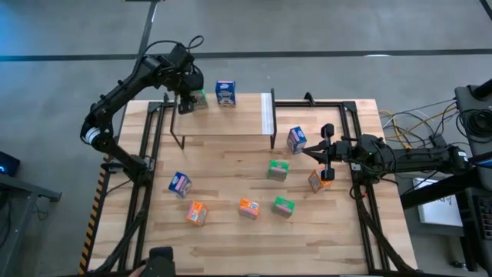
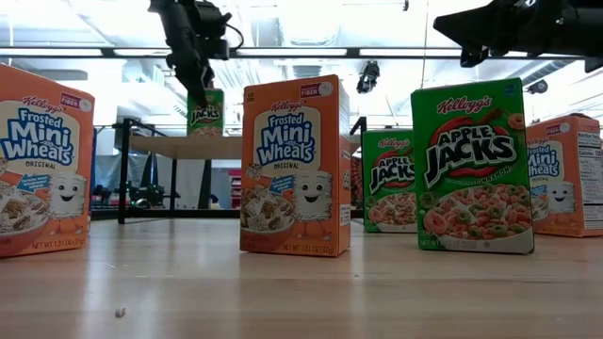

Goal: Stack cereal on shelf
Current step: Put the top left green cereal box on the shelf

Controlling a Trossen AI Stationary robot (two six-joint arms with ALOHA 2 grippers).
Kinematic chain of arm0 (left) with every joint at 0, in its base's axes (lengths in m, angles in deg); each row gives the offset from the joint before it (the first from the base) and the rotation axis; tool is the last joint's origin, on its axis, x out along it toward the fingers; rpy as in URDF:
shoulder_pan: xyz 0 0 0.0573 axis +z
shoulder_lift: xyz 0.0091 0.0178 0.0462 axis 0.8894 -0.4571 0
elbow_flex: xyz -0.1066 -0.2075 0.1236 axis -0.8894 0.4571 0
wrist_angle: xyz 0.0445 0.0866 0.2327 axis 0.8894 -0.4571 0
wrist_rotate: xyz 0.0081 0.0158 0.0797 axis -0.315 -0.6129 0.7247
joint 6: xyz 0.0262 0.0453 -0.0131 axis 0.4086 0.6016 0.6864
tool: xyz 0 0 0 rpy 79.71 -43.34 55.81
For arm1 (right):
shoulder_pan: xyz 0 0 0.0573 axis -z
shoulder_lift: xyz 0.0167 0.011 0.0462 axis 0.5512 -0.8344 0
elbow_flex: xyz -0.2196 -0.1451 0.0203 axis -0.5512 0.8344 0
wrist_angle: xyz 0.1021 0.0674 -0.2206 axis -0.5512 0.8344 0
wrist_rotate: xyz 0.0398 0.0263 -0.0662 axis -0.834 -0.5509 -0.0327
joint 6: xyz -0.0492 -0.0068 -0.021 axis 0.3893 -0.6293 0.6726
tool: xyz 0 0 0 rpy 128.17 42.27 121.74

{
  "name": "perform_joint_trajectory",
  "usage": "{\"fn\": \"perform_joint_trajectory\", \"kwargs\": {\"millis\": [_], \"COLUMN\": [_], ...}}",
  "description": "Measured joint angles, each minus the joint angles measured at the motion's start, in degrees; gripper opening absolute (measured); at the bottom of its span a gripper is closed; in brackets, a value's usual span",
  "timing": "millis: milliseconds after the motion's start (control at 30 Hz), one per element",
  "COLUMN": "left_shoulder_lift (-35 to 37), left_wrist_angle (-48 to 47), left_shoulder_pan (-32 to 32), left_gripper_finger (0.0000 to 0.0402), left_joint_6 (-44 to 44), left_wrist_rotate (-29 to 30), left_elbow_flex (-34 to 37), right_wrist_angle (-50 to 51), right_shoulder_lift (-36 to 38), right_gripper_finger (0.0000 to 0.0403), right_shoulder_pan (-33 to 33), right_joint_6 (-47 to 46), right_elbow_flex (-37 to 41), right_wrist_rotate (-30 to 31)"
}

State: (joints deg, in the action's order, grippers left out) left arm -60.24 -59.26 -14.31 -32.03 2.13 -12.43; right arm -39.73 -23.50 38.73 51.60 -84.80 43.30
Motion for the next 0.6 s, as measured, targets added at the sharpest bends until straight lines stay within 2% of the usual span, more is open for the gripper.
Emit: {"fn": "perform_joint_trajectory", "kwargs": {"millis": [167,400,600], "left_shoulder_lift": [0.02,1.11,2.59], "left_wrist_angle": [0.05,0.04,0.02], "left_shoulder_pan": [0.0,0.0,-0.17], "left_gripper_finger": [0.0214,0.021,0.021], "left_joint_6": [0.96,1.44,-0.09], "left_wrist_rotate": [2.46,2.77,6.08], "left_elbow_flex": [0.0,0.0,-0.04], "right_wrist_angle": [0.0,-0.02,-0.04], "right_shoulder_lift": [0.0,0.0,0.0], "right_gripper_finger": [0.0012,0.0012,0.0012], "right_shoulder_pan": [0.0,0.0,0.0], "right_joint_6": [-0.02,-0.52,-0.57], "right_elbow_flex": [0.0,0.0,0.0], "right_wrist_rotate": [0.0,-0.02,-0.02]}}
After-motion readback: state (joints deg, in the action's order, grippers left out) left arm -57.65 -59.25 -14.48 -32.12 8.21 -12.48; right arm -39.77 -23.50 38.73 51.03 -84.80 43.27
